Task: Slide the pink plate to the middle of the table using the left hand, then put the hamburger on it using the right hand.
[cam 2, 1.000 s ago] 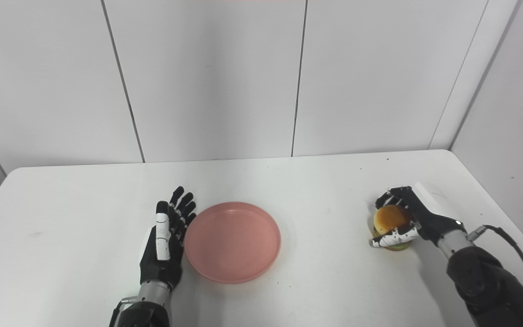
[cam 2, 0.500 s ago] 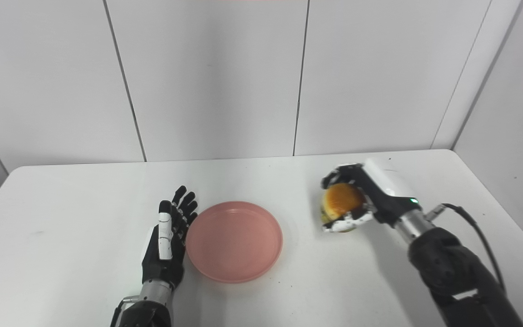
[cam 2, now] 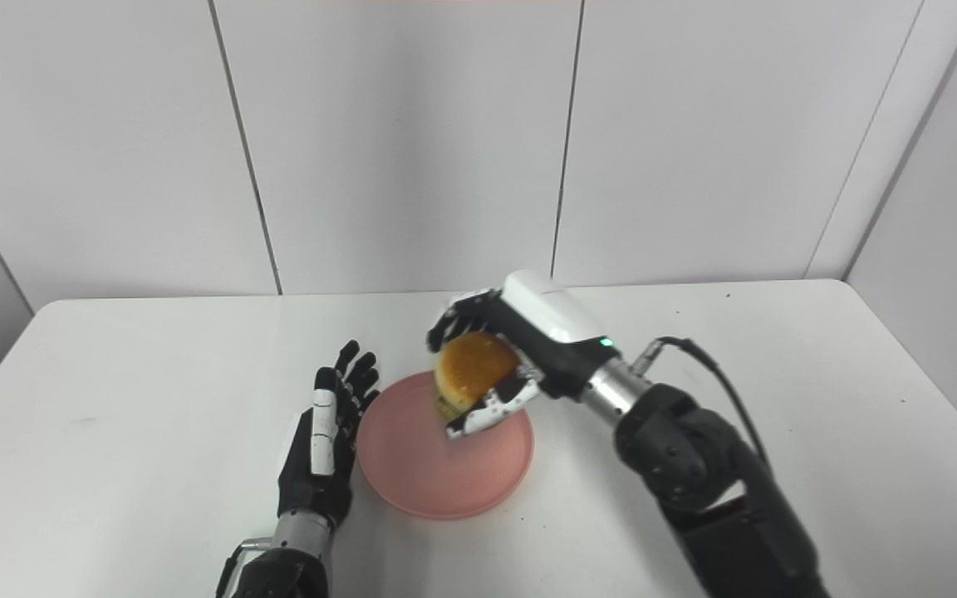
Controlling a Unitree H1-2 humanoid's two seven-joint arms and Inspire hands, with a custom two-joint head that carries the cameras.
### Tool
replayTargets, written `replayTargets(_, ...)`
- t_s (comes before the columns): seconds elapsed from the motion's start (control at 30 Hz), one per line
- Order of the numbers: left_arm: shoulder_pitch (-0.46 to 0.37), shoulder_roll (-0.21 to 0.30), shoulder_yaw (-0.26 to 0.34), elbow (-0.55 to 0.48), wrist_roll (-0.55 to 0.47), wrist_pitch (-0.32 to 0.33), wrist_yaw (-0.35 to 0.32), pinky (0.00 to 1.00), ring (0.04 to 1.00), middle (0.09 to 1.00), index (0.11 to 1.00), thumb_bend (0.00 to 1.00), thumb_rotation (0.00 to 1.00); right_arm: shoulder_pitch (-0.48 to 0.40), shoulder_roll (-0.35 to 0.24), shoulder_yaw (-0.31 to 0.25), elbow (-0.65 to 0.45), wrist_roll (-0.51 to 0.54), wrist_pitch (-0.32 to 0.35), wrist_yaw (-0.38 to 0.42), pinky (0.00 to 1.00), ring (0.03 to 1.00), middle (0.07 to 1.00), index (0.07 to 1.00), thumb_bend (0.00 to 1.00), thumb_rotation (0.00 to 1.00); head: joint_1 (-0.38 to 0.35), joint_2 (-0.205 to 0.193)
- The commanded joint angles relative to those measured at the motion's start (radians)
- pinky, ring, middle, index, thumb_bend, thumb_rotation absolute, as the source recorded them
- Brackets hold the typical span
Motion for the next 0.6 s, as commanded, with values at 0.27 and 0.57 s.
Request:
replayTargets(0.27,0.033,-0.033,-0.006,0.07,0.019,-0.06,0.037,0.97,0.969,0.953,0.944,0.81,1.0,-0.063,0.033,0.05,0.165,-0.016,-0.087,-0.009,0.38,0.415,0.487,0.525,0.51,0.0,0.045,-0.015)
replayTargets(0.57,0.033,-0.035,-0.02,0.083,0.034,-0.072,0.055,1.0,0.971,0.961,0.949,0.82,1.0,-0.071,0.048,0.074,0.256,-0.059,-0.075,-0.009,0.37,0.407,0.492,0.524,0.51,0.0,0.056,-0.013)
